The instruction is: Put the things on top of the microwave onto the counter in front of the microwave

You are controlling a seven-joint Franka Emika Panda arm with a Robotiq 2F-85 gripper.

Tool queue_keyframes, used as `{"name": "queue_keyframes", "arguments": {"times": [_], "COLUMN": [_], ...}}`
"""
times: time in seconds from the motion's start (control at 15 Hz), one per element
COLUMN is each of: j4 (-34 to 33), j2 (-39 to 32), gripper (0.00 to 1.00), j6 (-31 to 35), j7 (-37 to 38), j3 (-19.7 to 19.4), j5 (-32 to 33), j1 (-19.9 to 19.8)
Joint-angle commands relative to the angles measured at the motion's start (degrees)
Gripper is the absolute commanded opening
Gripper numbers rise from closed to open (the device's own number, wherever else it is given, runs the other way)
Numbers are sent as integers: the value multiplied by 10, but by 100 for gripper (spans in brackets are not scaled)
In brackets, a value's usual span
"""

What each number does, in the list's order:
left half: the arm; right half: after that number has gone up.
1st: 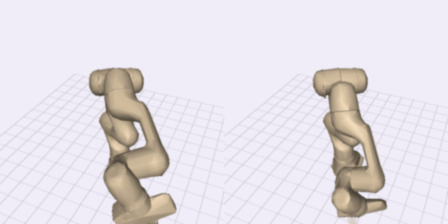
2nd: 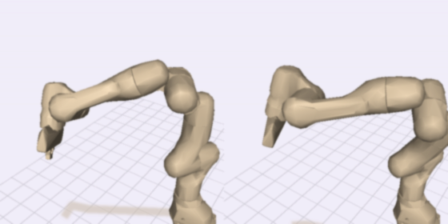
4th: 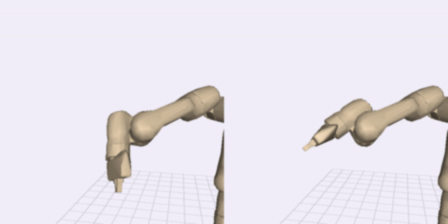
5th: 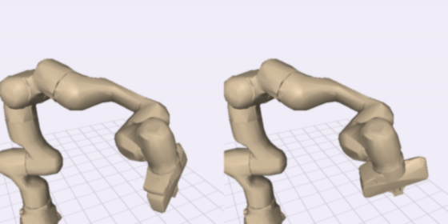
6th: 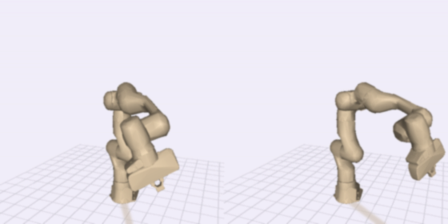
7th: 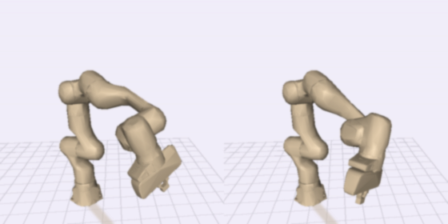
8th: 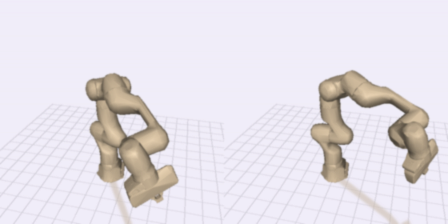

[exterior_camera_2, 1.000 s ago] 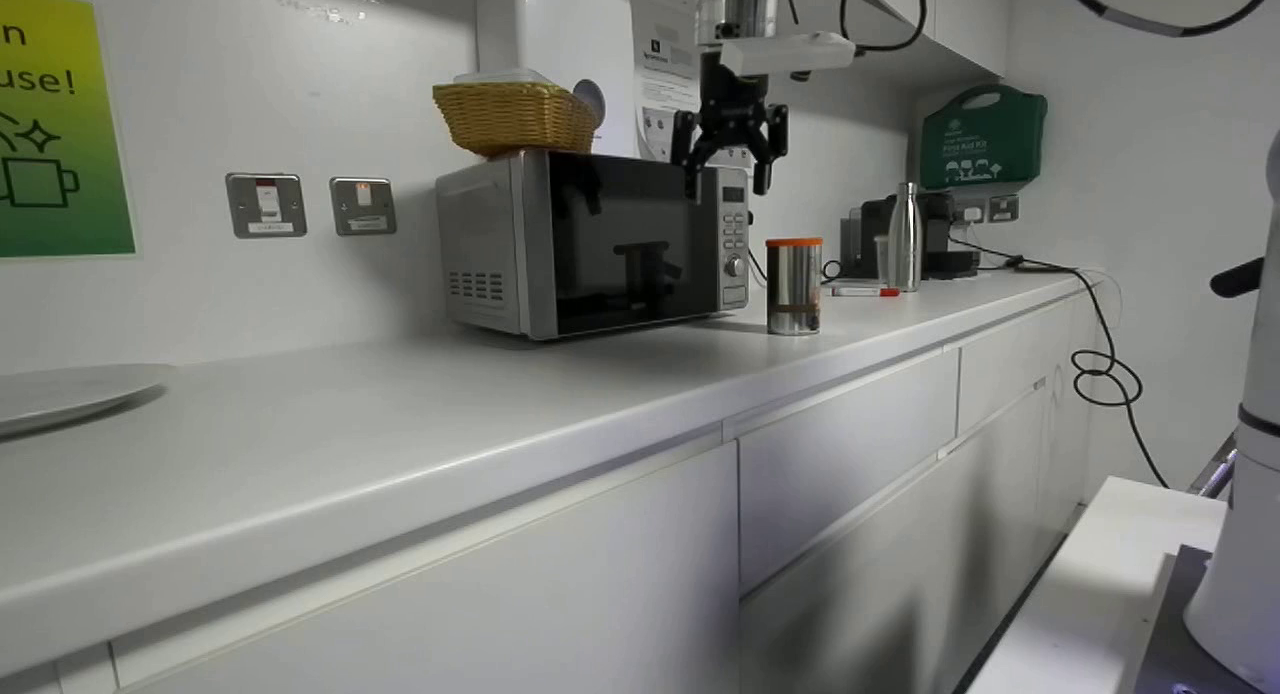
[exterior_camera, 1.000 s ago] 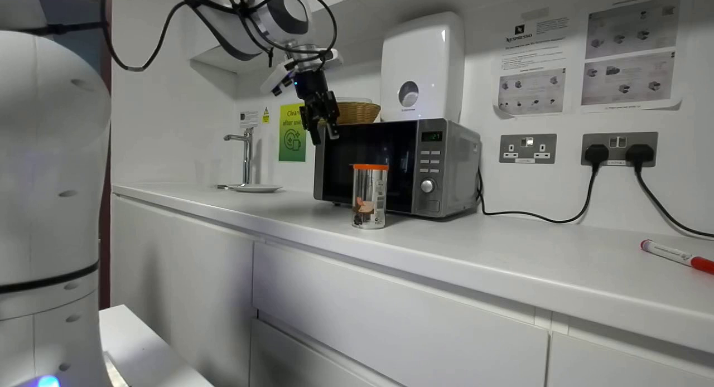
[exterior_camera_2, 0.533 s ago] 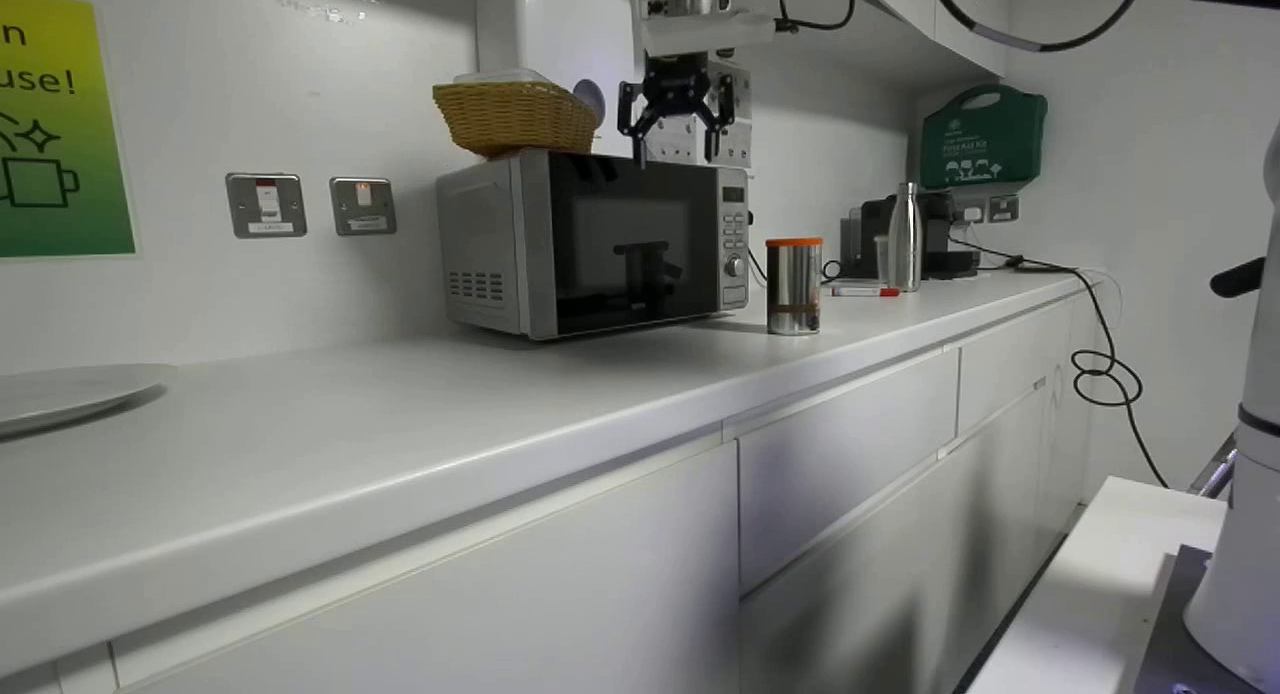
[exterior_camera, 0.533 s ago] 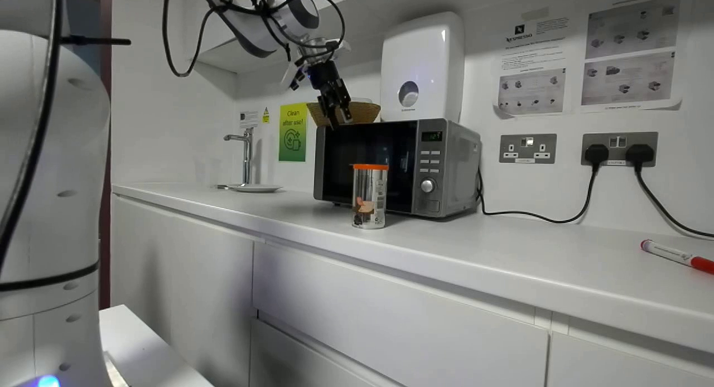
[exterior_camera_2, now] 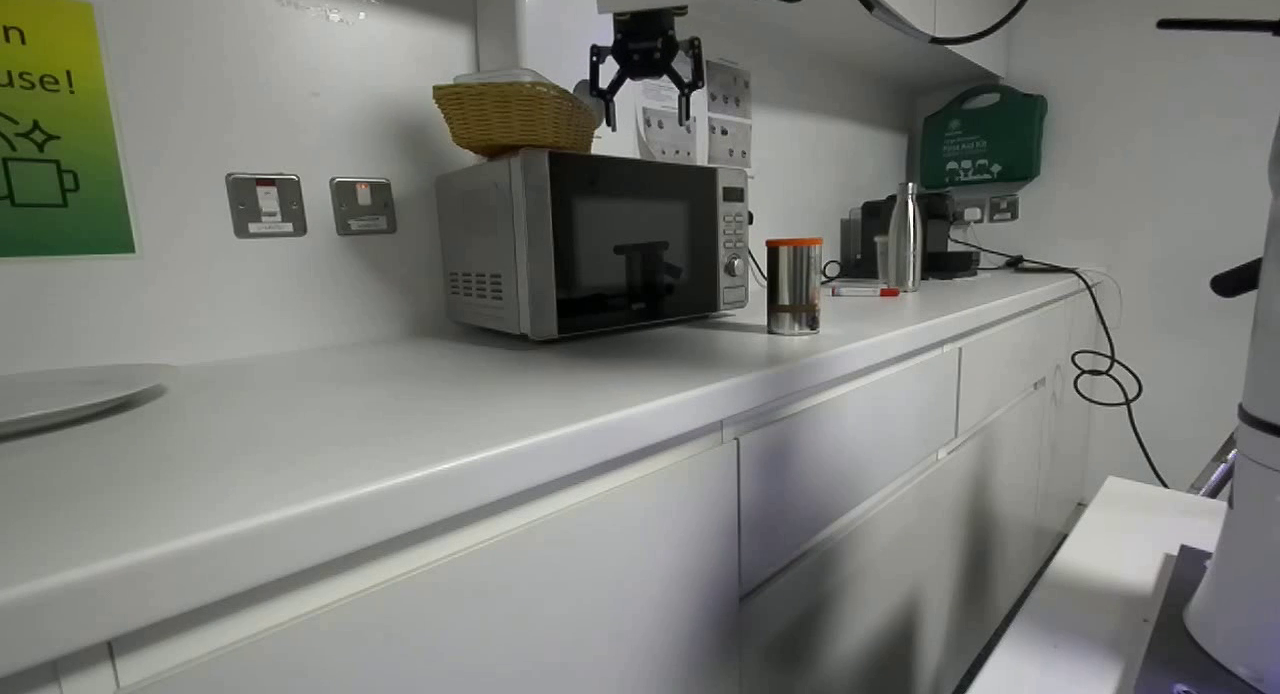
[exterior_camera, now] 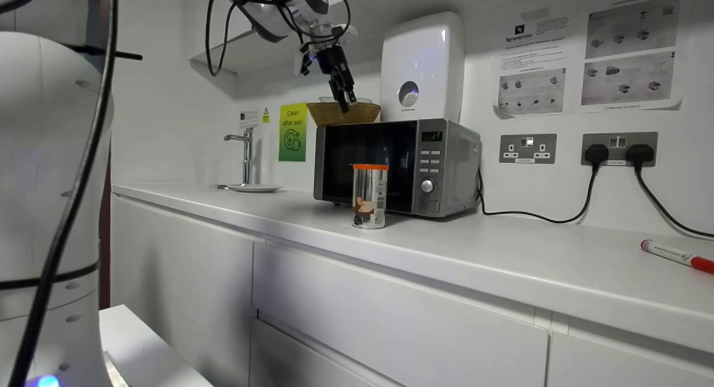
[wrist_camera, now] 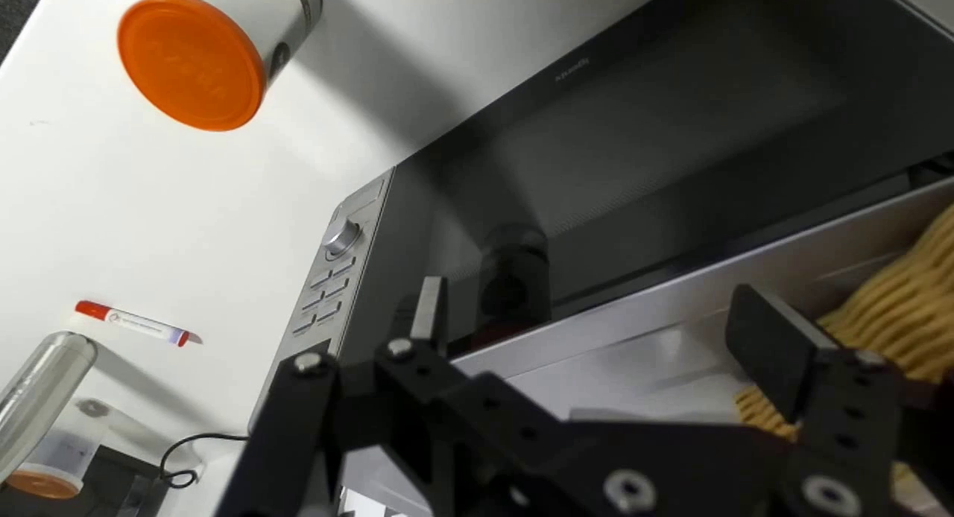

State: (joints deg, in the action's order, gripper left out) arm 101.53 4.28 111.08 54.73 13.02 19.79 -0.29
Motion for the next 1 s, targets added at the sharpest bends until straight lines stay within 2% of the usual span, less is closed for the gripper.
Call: {"name": "queue_keyframes", "arguments": {"times": [0.0, 0.53, 0.93], "j4": [-82, -179, -226], "j2": [-44, -84, -106], "gripper": [100, 100, 100], "j6": [-50, -74, -87], "j7": [30, 31, 25], "j3": [-14, -32, -43], "j5": [15, 37, 42], "j1": [27, 55, 72]}}
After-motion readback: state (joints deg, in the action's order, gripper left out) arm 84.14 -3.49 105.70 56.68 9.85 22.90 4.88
